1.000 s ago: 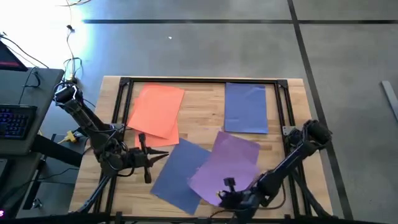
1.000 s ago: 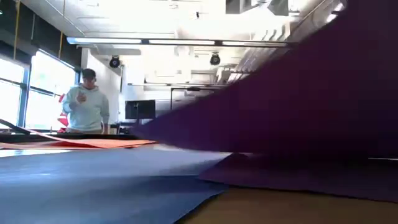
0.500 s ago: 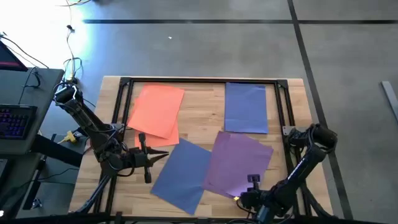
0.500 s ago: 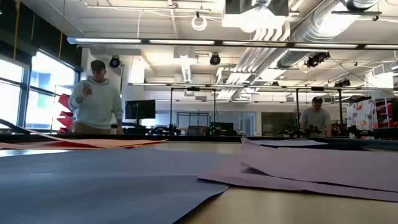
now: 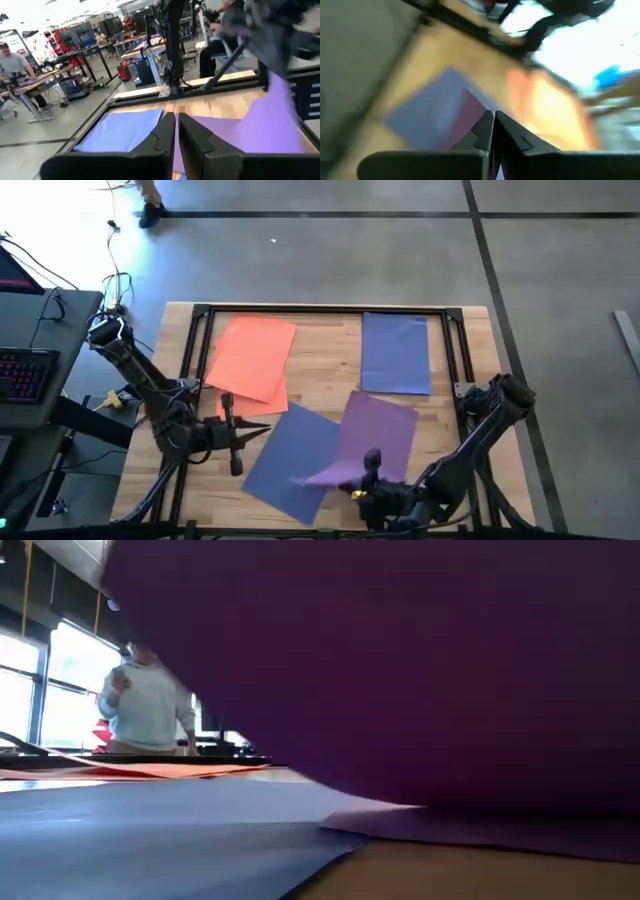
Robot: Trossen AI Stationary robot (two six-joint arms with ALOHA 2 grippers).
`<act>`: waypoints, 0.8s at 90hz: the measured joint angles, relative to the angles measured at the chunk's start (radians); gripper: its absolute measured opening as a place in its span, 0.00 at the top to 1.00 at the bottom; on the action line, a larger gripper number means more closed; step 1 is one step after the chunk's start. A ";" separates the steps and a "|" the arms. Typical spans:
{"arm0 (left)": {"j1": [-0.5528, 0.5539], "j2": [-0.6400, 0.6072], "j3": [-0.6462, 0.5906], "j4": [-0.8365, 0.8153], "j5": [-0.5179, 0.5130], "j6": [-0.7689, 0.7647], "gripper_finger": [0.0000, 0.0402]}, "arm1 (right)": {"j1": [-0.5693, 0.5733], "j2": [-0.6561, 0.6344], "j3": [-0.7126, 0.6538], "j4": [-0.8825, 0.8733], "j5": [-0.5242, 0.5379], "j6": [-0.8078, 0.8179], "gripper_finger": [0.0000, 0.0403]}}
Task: Organize paper
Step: Stack the purple paper on top of the purple paper
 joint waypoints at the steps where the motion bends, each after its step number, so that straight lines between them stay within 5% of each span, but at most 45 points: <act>1: -0.002 0.000 0.000 0.002 0.000 0.001 1.00 | -0.004 0.000 0.009 -0.029 0.011 -0.005 1.00; 23: -0.013 0.000 0.000 0.022 -0.006 0.028 1.00 | -0.171 -0.007 0.086 -0.444 0.092 -0.088 1.00; 42: -0.013 0.000 0.000 0.021 -0.008 0.036 1.00 | -0.342 -0.127 0.086 -0.380 0.121 -0.402 1.00; 72: -0.013 0.000 0.000 0.013 -0.007 0.052 1.00 | -0.468 -0.248 0.083 -0.290 0.066 -0.620 1.00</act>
